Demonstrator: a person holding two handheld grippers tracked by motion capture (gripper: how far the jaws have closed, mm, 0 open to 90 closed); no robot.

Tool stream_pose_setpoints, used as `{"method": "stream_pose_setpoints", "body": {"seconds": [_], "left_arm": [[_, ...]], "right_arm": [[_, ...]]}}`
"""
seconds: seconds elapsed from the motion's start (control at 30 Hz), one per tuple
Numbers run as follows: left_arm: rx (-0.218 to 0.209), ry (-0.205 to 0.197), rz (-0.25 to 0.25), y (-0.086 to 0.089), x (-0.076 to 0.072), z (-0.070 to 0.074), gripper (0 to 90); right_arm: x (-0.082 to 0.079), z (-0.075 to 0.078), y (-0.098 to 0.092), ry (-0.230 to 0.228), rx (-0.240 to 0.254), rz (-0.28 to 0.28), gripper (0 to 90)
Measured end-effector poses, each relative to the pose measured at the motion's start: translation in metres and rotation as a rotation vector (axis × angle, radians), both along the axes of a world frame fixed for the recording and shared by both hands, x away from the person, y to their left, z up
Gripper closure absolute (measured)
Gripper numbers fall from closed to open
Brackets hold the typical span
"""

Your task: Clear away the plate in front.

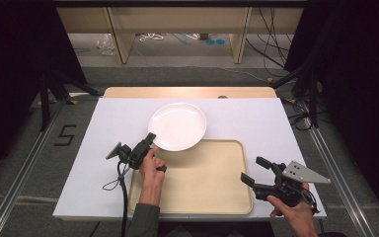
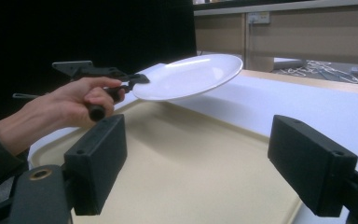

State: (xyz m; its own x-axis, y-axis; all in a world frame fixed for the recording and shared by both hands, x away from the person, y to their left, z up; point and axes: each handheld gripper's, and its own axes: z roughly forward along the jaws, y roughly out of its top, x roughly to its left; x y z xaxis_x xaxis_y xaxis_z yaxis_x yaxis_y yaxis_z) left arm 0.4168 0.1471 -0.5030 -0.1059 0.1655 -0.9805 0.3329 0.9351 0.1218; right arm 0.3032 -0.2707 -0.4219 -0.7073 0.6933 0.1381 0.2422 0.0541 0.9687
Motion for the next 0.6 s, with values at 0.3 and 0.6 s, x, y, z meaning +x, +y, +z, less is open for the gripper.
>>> {"method": "stream_pose_setpoints", "body": {"seconds": [0.3,0.6], "left_arm": [[-0.023,-0.013,0.002,0.002,-0.02,-0.003,85.1],[-0.018,-0.014,0.013,0.005,-0.05,-0.01,85.0]], "right_arm": [[0.0,-0.001,0.0,0.018,0.012,-0.01,20.5],[0.0,0.0,-0.002,0.032,0.005,-0.008,20.4]]}}
